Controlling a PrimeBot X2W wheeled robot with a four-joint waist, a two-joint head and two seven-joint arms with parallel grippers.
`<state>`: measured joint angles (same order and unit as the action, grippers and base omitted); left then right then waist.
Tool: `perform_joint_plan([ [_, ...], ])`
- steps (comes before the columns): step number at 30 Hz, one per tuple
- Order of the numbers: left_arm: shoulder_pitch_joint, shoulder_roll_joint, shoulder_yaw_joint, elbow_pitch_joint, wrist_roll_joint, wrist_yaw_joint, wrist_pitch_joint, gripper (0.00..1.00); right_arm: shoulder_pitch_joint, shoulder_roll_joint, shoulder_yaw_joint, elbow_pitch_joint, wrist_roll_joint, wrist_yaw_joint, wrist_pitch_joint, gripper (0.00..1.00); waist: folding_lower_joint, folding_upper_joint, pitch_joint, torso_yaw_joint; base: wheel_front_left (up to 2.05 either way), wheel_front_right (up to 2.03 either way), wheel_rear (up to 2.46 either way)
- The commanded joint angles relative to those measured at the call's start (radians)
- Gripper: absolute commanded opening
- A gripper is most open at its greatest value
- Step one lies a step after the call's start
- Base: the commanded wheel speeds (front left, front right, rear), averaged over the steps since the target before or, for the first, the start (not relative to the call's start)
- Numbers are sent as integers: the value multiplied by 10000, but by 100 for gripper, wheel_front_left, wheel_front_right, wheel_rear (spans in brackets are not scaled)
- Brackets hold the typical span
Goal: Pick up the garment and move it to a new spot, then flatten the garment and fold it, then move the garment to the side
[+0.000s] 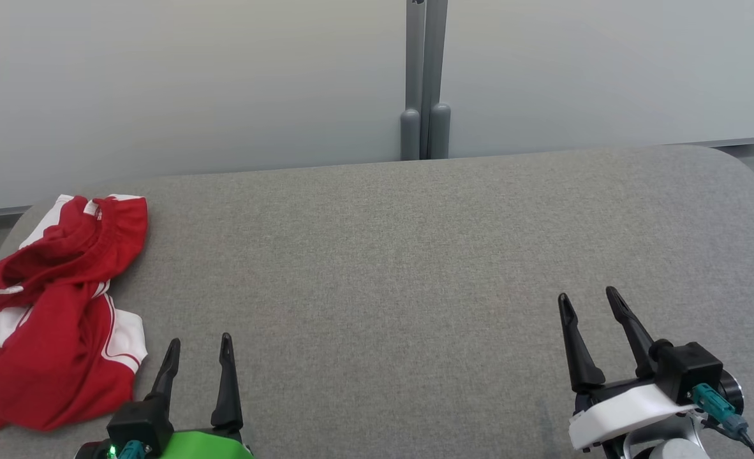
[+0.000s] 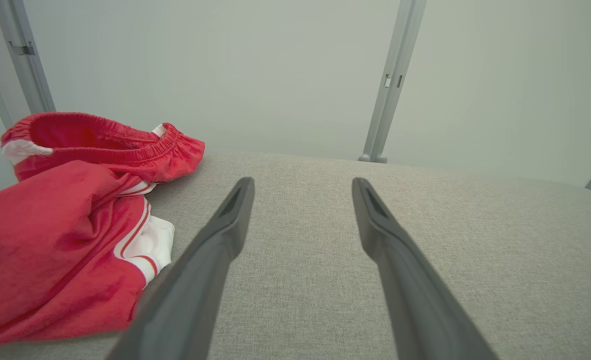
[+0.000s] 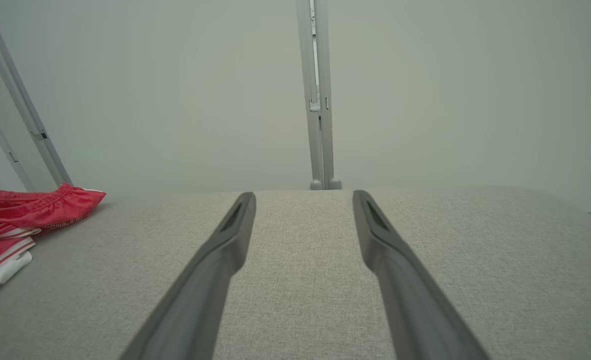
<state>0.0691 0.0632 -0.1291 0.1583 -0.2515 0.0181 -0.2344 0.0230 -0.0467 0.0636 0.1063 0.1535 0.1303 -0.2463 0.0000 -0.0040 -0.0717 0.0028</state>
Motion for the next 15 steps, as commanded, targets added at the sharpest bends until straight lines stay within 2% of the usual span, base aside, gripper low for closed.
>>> perform_joint_plan([
  [1,127,81,-12,-64,155,62,-57,100,48,-55,25,-56,-178,7,-66,100,0,37,-6,3,0,0,0],
  [9,274,107,-112,-131,538,152,-120,100,158,-61,71,50,-499,8,-212,100,0,40,-106,6,0,0,0],
  [15,326,131,-127,-150,395,186,-93,100,191,-59,41,192,-172,6,-201,100,0,40,-144,8,0,0,0],
])
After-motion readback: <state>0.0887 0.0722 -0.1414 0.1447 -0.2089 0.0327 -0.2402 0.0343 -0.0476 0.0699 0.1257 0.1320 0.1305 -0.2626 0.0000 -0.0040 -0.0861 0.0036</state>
